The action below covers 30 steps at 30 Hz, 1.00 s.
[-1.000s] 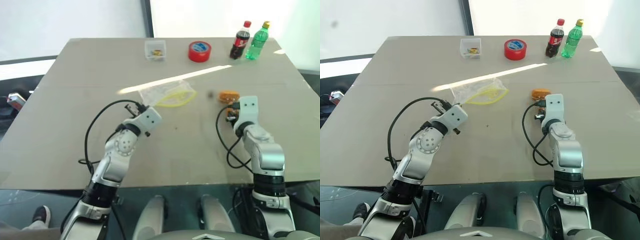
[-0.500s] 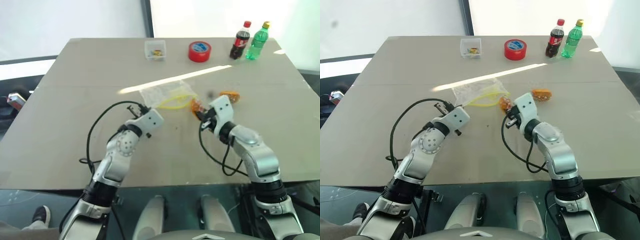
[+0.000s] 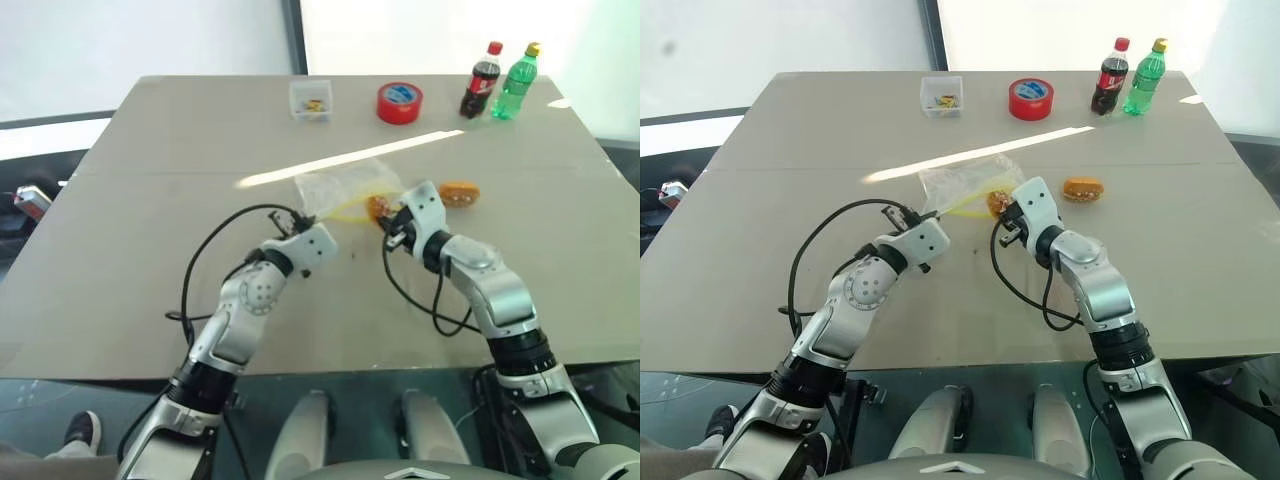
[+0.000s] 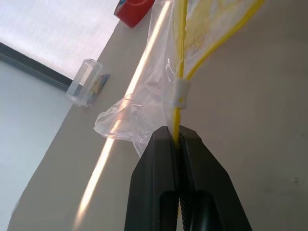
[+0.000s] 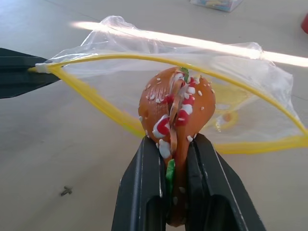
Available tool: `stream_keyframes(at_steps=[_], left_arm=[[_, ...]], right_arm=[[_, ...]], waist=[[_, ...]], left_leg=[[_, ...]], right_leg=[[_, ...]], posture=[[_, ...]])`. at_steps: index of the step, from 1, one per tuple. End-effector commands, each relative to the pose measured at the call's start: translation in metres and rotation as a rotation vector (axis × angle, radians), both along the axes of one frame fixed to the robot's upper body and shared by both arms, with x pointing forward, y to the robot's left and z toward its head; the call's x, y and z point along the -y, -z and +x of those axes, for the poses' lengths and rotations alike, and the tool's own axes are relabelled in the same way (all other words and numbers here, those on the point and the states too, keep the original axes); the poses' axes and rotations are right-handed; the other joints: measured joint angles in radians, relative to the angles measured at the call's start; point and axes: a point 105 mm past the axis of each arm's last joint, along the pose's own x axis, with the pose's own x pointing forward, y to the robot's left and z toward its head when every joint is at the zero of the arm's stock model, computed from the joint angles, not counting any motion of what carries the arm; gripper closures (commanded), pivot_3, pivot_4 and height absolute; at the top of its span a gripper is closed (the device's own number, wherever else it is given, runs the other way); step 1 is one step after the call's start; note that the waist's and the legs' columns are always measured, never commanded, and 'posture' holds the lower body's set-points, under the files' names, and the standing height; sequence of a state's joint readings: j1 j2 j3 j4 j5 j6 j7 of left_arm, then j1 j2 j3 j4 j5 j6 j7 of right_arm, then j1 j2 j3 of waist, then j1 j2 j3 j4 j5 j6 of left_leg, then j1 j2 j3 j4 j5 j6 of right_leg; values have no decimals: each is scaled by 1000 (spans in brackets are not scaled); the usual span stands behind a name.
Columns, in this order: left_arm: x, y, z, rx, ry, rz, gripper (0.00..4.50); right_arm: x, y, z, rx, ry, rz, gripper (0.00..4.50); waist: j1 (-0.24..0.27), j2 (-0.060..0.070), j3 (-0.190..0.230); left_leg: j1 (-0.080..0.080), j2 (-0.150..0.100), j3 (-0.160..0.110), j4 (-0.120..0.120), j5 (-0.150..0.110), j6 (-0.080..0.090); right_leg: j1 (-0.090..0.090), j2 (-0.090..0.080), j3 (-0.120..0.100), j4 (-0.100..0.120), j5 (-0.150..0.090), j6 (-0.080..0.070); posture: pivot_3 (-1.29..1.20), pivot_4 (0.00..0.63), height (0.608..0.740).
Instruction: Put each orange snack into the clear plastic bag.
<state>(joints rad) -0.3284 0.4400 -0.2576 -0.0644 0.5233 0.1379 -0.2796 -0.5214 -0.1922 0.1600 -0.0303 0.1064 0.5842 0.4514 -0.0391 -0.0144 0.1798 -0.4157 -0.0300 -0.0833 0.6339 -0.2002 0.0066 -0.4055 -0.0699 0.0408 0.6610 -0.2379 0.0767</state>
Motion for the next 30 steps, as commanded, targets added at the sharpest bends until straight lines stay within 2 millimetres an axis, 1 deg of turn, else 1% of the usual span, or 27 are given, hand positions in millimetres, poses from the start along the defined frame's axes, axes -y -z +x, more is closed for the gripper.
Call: stream_keyframes(at_steps=[1,5,9,14,16,17,18,20,21,25,29,30], left_arm=[[13,-13,-5,70,70,27,4500],[23,-11,-11,73,128,34,4500],[27,-9,-12,61,152,26,4500],[30,-9,-12,58,158,12,4500],[30,-9,-11,57,148,6,4500],[29,-9,-10,57,136,4,4500],[27,-9,-8,57,120,3,4500],[21,-8,-4,54,78,4,4500],[17,-8,-3,52,59,2,4500],[9,-7,0,46,8,-11,4500],[6,-7,2,38,-16,-21,4500],[5,-7,3,37,-18,-23,4500]], right_arm=[[-5,-13,2,34,-27,2,4399],[-9,-16,11,8,-8,31,4399],[-13,-26,28,-3,26,48,4399],[-19,-25,46,-32,84,39,4399],[-23,-24,48,-29,79,31,3498],[-26,-24,47,-26,70,33,3179],[-27,-25,46,-24,65,37,2634],[-30,-26,36,-17,21,31,1771],[-29,-24,28,-22,-13,18,1284],[-19,-25,-7,-27,-129,-4,1284],[-6,-36,-38,-23,-242,-32,1284],[1,-39,-44,-14,-274,-57,1284]], waist=[[0,0,0],[-2,0,0],[-3,0,0],[0,0,0],[0,0,0],[0,0,0],[-1,0,0],[-1,0,0],[-1,0,0],[2,0,0],[-2,0,0],[-2,0,0]], left_leg=[[0,0,0,0,0,0],[0,0,0,0,0,0],[0,0,0,0,0,0],[0,0,0,0,0,0],[0,0,0,0,0,0],[0,0,1,0,0,0],[0,0,1,0,0,0],[-1,0,1,-1,0,0],[-1,0,0,-1,0,0],[-1,-1,0,-1,0,0],[-1,0,0,0,0,0],[-1,0,0,0,0,0]], right_leg=[[0,0,0,0,0,0],[0,0,0,0,0,0],[-1,0,0,1,0,0],[-1,0,0,0,0,0],[-1,0,0,0,0,0],[-1,0,0,0,0,0],[-1,0,0,0,0,0],[-1,0,1,0,0,0],[-1,0,0,0,0,0],[-1,0,0,0,0,0],[-1,0,0,0,0,0],[-1,0,0,0,0,0]], posture=[[0,150,740],[0,150,740],[0,150,740],[0,150,740],[0,150,740],[0,150,740],[0,150,740],[0,150,740],[0,150,740],[0,150,740],[0,150,740],[0,150,740]])
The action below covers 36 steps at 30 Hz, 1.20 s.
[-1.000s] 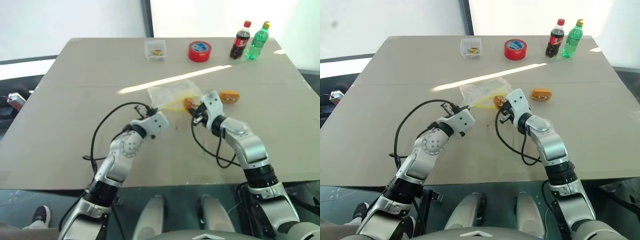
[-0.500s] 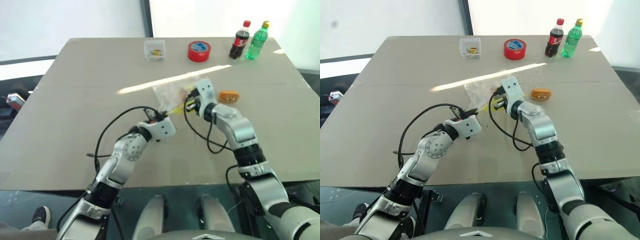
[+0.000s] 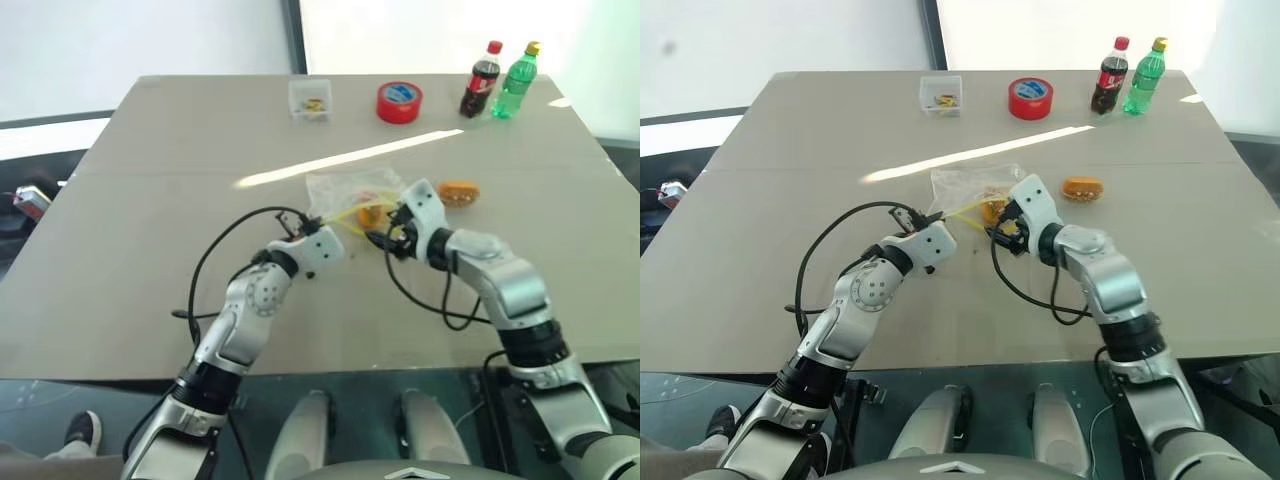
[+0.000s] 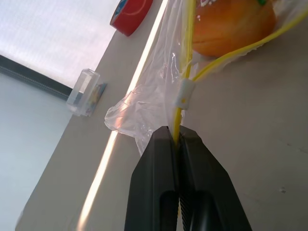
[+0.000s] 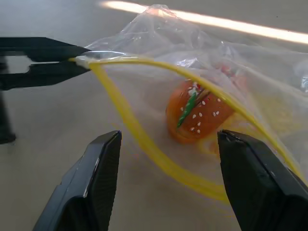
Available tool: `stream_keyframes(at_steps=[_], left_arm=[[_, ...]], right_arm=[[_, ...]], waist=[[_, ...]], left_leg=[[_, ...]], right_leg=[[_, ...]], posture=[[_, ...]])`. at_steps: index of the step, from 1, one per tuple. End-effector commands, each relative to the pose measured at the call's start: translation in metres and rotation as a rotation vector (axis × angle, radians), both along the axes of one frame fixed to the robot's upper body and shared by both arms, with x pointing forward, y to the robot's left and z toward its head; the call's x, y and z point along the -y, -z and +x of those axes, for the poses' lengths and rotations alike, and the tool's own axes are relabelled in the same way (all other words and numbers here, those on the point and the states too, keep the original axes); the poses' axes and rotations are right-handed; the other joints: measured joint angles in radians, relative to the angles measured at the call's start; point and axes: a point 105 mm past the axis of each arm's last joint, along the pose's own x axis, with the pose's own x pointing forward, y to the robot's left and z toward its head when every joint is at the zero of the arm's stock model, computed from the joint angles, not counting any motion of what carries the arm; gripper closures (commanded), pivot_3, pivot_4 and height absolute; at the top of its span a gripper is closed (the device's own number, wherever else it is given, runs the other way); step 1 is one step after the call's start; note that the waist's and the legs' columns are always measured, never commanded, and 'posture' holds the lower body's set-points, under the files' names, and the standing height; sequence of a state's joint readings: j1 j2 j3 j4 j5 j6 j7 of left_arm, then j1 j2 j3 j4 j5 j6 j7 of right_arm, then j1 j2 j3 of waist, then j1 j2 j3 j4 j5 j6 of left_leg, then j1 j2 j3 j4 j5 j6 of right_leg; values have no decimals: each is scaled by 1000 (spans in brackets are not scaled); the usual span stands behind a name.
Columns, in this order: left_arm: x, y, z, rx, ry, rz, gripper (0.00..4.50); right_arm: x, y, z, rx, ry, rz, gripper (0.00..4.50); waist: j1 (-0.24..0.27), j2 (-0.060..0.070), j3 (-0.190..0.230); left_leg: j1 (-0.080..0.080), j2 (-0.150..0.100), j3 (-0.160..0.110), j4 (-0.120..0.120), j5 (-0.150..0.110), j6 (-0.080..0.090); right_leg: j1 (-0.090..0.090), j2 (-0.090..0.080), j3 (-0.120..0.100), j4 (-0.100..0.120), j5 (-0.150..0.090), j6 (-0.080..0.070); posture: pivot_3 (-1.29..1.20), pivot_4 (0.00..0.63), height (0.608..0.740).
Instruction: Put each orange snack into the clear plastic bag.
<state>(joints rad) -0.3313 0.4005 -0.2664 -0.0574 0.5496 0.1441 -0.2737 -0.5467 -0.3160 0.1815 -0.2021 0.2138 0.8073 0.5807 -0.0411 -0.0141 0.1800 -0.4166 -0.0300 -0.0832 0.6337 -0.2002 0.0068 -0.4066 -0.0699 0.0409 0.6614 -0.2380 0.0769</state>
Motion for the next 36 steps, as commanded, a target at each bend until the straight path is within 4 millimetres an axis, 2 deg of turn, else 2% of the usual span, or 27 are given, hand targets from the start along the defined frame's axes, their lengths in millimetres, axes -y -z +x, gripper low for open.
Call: stream_keyframes(at_steps=[1,3,4,9,12,15,22,31,32,33,36], left_arm=[[-3,-9,3,35,-23,-14,4500],[-4,-10,4,33,-26,-18,4500],[-4,-9,4,32,-28,-19,4500],[-4,-9,5,26,-32,-24,4500],[-6,-9,6,27,-42,-23,4500],[-8,-10,6,31,-53,-22,4500],[-12,-12,8,36,-64,-16,4500],[-13,-13,8,38,-68,-11,4500],[-13,-13,8,38,-68,-10,4500],[-13,-13,8,38,-68,-10,4500],[-12,-13,8,36,-65,-10,4500]], right_arm=[[5,-27,-26,72,-152,-11,1284],[18,-37,-31,120,-203,-32,1284],[29,-42,-25,149,-194,-51,1284],[82,-44,21,249,-90,-233,1284],[105,-35,50,324,-42,-412,1284],[122,-24,74,326,25,-483,1284],[129,-7,100,318,86,-556,1284],[130,4,105,312,100,-626,1284],[131,5,106,316,102,-634,1788],[131,5,106,320,104,-640,2022],[133,4,107,335,116,-658,3496]], waist=[[0,0,0],[2,0,0],[2,0,0],[2,-1,0],[1,0,0],[-1,0,0],[0,0,0],[0,0,0],[0,0,0],[0,0,0],[0,0,0]], left_leg=[[0,0,0,0,0,0],[0,0,0,0,0,0],[0,0,0,0,0,0],[1,0,4,1,0,0],[1,0,6,1,0,0],[1,0,7,0,0,0],[1,0,7,0,0,0],[1,0,7,0,0,0],[1,0,7,0,0,0],[1,0,7,0,0,0],[1,0,7,0,0,0]], right_leg=[[0,0,0,0,0,0],[1,0,-1,0,0,0],[1,0,-1,-1,0,0],[2,-1,0,-2,0,0],[2,0,0,-1,0,0],[1,0,0,-2,0,0],[1,0,1,-2,0,0],[1,0,1,-2,0,0],[1,0,2,-2,0,0],[1,0,2,-2,0,0],[1,0,2,-1,0,0]], posture=[[0,150,740],[0,150,740],[0,150,740],[0,150,740],[0,150,740],[0,150,740],[0,150,740],[0,150,740],[0,150,740],[0,150,740],[0,150,740]])
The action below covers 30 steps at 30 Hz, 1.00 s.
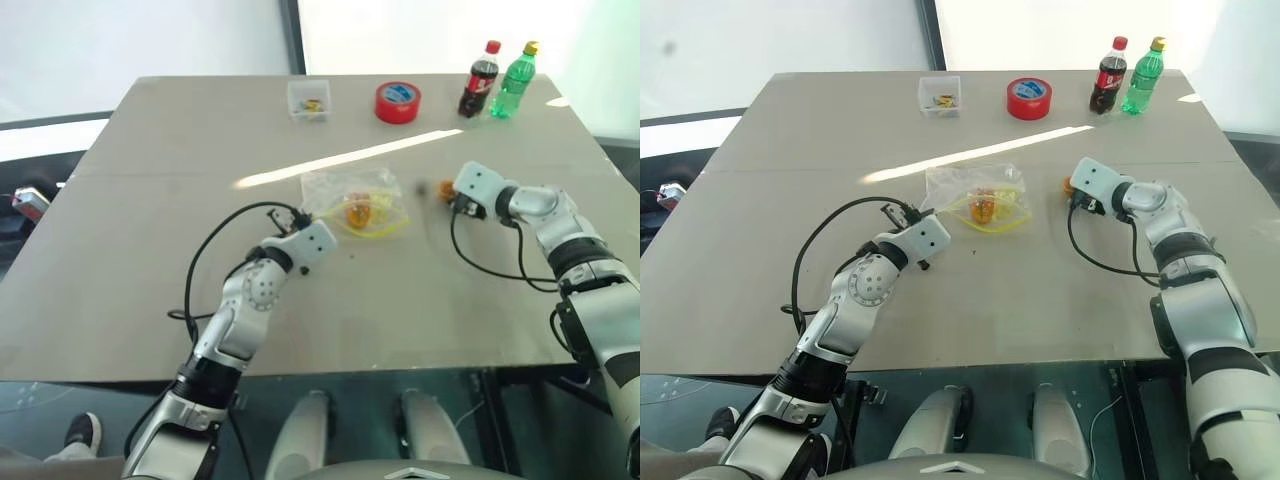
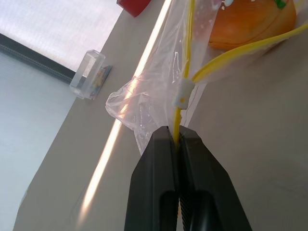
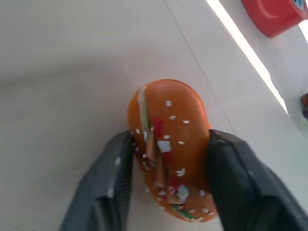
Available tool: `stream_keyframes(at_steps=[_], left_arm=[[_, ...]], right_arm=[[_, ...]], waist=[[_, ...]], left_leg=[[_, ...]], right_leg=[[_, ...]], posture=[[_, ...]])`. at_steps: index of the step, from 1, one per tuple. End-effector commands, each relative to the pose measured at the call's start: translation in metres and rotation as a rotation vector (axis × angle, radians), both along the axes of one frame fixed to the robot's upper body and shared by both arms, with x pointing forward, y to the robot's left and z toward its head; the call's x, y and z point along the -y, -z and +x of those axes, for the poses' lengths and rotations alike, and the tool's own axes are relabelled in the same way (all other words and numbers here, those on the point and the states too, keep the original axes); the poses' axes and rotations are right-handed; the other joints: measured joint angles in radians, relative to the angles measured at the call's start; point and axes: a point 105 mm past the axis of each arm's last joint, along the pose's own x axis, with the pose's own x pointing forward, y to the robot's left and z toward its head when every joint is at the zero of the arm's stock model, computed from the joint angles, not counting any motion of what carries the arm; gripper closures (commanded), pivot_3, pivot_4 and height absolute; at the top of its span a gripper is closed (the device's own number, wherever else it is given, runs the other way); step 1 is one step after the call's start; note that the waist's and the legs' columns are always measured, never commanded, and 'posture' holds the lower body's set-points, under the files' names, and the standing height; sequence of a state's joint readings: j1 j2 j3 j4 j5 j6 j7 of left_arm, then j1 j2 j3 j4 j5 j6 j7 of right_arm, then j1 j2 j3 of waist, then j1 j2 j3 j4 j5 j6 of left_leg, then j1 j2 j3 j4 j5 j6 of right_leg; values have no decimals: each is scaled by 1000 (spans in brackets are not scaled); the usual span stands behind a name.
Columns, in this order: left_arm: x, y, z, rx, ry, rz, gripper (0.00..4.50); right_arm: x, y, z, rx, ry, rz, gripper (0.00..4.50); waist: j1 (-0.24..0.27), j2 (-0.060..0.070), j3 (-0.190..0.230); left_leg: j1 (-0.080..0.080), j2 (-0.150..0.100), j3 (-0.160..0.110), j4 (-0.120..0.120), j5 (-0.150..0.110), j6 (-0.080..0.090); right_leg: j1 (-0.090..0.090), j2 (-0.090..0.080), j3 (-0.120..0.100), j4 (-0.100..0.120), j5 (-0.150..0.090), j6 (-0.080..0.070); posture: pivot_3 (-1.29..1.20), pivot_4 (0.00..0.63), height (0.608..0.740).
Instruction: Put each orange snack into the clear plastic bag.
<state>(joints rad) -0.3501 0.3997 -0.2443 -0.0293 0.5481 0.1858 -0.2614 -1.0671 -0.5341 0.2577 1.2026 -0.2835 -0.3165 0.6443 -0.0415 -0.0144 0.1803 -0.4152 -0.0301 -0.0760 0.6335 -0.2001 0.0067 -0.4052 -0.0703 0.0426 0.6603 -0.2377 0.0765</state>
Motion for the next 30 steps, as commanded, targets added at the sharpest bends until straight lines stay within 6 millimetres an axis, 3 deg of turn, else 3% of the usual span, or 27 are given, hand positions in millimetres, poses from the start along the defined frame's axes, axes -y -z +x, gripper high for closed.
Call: stream_keyframes(at_steps=[1,2,3,7,10,13,17,21,24,26,30], left_arm=[[1,-12,0,47,3,0,4500],[1,-12,0,46,4,0,4500],[1,-12,0,46,6,0,4500],[2,-12,1,45,10,2,4500],[1,-12,1,46,9,5,4500],[2,-12,1,44,10,3,4500],[3,-11,1,43,13,1,4500],[4,-11,2,45,12,-3,4500],[5,-12,3,46,14,-4,4500],[6,-12,3,48,17,-4,4500],[8,-12,0,52,28,-10,4500]], right_arm=[[3,-6,3,39,14,-35,3935],[4,-7,4,48,19,-41,4380],[4,-8,4,55,23,-42,4447],[-2,-18,5,97,-11,-31,4447],[-28,-39,-2,35,-139,146,4447],[-65,-57,-36,-86,-423,291,4447],[-105,-79,-84,-142,-640,407,4447],[-133,-76,-119,-186,-754,400,4447],[-144,-56,-104,-121,-650,323,4447],[-139,-41,-88,-56,-591,191,4447],[-132,-33,-60,-22,-461,183,4447]], waist=[[0,0,0],[0,0,0],[0,0,0],[0,0,0],[-1,0,0],[-5,1,1],[2,1,1],[8,1,1],[6,1,0],[5,1,0],[6,1,1]], left_leg=[[0,0,0,0,0,0],[0,0,0,0,0,0],[0,0,0,0,0,0],[0,0,0,0,0,0],[0,0,0,0,0,0],[0,0,-1,0,0,0],[-1,0,-7,0,0,0],[-2,-1,-8,1,0,0],[-1,0,-8,1,0,0],[0,0,-7,1,0,0],[-1,-1,-6,1,0,0]], right_leg=[[0,0,0,0,0,0],[0,0,0,0,0,0],[0,0,0,0,0,0],[0,0,0,0,0,0],[0,0,0,0,0,0],[0,0,1,1,0,0],[0,0,-1,0,0,0],[0,-1,-2,0,0,0],[0,0,-2,1,0,0],[0,0,-2,2,0,0],[0,0,-2,1,0,0]], posture=[[0,150,740],[0,150,740],[0,150,740],[0,150,740],[0,150,740],[0,150,740],[0,150,740],[0,150,740],[0,150,740],[0,150,740],[0,150,740]])
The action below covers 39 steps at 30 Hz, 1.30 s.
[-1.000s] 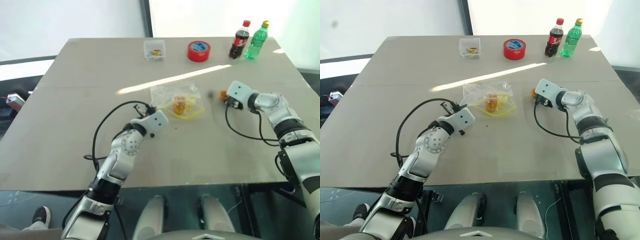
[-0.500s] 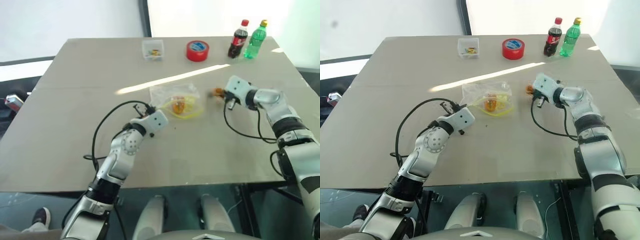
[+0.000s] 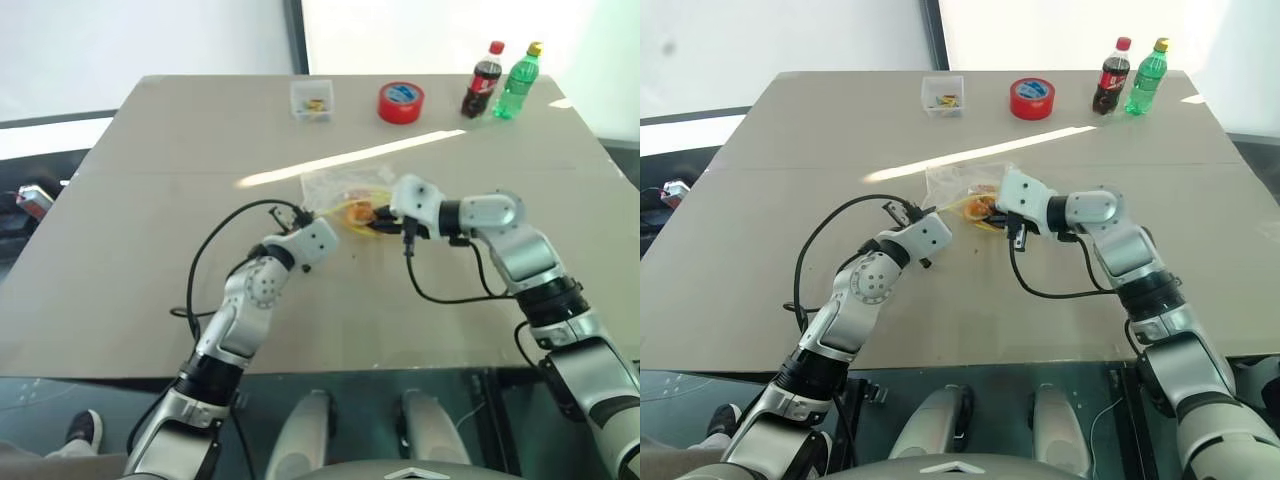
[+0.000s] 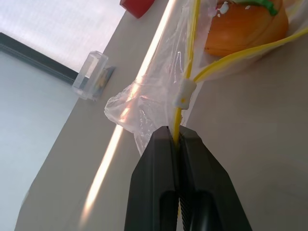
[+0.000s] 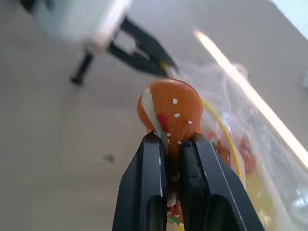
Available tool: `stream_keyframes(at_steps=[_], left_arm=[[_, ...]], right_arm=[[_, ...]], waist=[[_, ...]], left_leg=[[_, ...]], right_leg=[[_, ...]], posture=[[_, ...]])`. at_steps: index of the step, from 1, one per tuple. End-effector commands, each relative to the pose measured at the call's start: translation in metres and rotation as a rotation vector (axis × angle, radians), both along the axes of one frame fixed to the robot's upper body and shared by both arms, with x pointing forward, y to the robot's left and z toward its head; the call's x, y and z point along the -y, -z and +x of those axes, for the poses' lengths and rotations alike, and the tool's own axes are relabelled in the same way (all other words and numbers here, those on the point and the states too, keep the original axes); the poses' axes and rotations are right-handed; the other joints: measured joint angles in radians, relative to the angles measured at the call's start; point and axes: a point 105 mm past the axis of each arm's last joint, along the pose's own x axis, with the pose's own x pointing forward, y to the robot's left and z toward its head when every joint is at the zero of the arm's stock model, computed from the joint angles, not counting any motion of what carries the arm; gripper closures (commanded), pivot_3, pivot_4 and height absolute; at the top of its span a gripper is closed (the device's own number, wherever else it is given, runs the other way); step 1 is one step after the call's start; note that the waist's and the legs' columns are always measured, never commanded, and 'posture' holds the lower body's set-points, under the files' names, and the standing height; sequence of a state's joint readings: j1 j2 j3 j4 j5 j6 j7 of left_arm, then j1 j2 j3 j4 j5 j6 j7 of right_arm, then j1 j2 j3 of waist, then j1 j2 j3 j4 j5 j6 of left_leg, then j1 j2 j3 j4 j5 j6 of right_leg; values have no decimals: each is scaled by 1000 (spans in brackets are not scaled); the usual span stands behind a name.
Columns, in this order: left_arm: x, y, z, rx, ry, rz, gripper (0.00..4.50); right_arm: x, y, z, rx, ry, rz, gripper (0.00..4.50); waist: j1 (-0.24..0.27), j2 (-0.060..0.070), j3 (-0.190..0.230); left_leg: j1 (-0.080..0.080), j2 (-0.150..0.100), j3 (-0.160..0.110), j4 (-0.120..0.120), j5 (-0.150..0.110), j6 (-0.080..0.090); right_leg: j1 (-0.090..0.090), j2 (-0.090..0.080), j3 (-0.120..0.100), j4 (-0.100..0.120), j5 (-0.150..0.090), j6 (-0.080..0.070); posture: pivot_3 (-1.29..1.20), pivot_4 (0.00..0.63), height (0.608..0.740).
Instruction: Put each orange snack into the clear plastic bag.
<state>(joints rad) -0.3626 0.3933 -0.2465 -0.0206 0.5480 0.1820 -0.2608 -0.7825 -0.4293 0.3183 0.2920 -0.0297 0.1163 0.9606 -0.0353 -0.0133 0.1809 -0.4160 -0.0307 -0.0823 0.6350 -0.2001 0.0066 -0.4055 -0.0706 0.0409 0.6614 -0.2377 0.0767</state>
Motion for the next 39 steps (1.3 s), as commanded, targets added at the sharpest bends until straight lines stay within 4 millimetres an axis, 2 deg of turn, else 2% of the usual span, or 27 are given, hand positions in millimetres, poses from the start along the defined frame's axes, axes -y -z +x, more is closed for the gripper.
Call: stream_keyframes(at_steps=[1,4,11,13,17,20,23,26,28,30,32,33,36,39], left_arm=[[6,-11,-2,47,27,-8,4500],[10,-11,-4,49,40,-16,4500],[20,-12,-7,60,82,-43,4500],[24,-12,-8,57,102,-52,4500],[28,-11,-8,53,118,-54,4500],[28,-11,-8,51,122,-53,4500],[29,-10,-9,49,126,-52,4500],[30,-11,-11,48,142,-57,4500],[33,-12,-13,49,158,-68,4500],[34,-13,-14,52,165,-85,4500],[33,-14,-14,50,159,-101,4500],[32,-14,-14,49,156,-103,4500],[27,-12,-12,39,131,-111,4500],[23,-10,-10,27,109,-129,4500]], right_arm=[[2,-14,19,106,67,-2,4447],[4,-11,30,123,119,-12,4447],[-1,-7,40,157,175,-22,4447],[-7,-10,43,151,210,34,4447],[-23,-30,46,93,268,232,4447],[-19,-33,54,141,331,221,4447],[-30,-35,47,89,288,292,4447],[-25,-31,51,244,301,168,4447],[-23,-32,54,315,313,169,4447],[-22,-28,56,290,333,191,4447],[-20,-19,59,277,344,137,4447],[-18,-16,60,286,344,116,3556],[-24,-25,58,289,332,190,2245],[-31,-19,49,223,263,196,812]], waist=[[0,0,0],[-2,0,0],[-4,0,0],[-5,0,0],[-8,0,0],[-2,0,0],[-1,0,0],[-5,0,0],[-5,0,0],[-6,0,0],[-6,0,0],[-6,0,0],[-8,0,0],[-9,0,0]], left_leg=[[0,0,0,0,0,0],[0,0,0,-1,0,0],[0,0,0,-1,0,0],[0,0,0,-1,0,0],[0,1,0,-1,0,0],[0,0,0,-1,0,0],[0,0,0,-1,0,0],[0,0,0,-1,0,0],[0,0,0,-1,0,0],[0,0,1,-1,0,0],[0,0,1,-1,0,0],[0,0,1,-1,0,0],[0,0,2,-1,0,0],[0,0,1,-1,0,0]], right_leg=[[0,0,0,0,0,0],[0,0,0,0,0,0],[0,0,1,0,0,0],[0,0,1,0,0,0],[-1,1,1,1,0,0],[-1,0,1,1,0,0],[-1,0,1,0,0,0],[-1,0,1,0,0,0],[-2,0,1,1,0,0],[-2,0,1,1,0,0],[-2,0,2,1,0,0],[-2,0,2,1,0,0],[-2,0,2,1,0,0],[-2,1,2,1,0,0]], posture=[[0,150,740],[0,150,740],[0,150,740],[0,150,740],[0,150,740],[0,150,740],[0,150,740],[0,150,740],[0,150,740],[0,150,740],[0,150,740],[0,150,740],[0,150,740],[0,150,740]])
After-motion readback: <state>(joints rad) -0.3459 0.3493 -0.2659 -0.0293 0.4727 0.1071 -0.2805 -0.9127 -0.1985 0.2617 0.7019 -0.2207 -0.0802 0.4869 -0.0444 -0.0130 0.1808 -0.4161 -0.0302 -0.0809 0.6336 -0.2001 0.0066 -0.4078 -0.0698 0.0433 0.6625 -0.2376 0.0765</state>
